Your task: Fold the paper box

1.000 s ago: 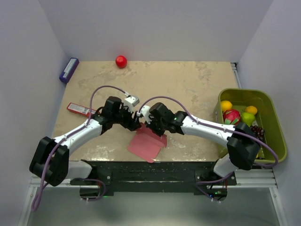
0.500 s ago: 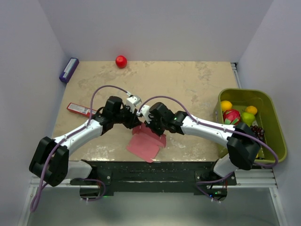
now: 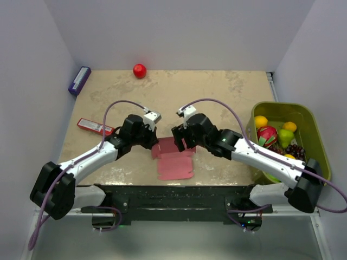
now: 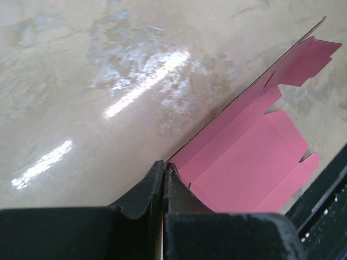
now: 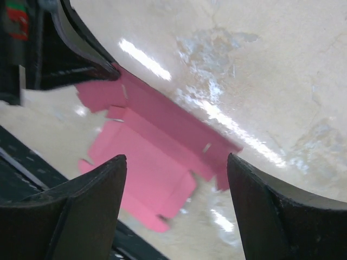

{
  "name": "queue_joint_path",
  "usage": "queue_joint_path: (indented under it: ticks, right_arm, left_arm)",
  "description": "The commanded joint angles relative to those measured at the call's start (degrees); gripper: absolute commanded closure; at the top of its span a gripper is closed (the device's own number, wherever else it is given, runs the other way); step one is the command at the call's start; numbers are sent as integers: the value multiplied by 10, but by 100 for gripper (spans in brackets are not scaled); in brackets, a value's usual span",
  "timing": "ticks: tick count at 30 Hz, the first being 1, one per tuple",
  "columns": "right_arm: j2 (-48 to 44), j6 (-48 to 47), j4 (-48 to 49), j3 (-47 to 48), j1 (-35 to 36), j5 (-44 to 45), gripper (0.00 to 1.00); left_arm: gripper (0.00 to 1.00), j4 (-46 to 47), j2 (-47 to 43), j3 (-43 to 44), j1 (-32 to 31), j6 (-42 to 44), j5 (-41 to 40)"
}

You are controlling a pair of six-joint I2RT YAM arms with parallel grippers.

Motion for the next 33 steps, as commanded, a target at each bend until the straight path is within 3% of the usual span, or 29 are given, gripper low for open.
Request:
queue_joint_path:
  ticks: [1,8,16,23,33]
  right_arm:
    - [-58,237,27,-4,-1,13,22]
    - [-72,480,297,-150,0,-84,23]
    - [-38,651,424,-232,0,53,25]
    - [12,699,447,-238,-5,122,28]
    - [94,743,501,-234,-42,117,37]
  left_arm:
    - [100,21,-50,-6,-7,-72,-119]
    - [100,58,-82,-24,-52,-56,-215]
    - [100,58,-59,-21,-111,-13,-324]
    - [100,82,-40,-37,-145,-1,-381]
    - [100,115,-31,-60,-189,9,-425]
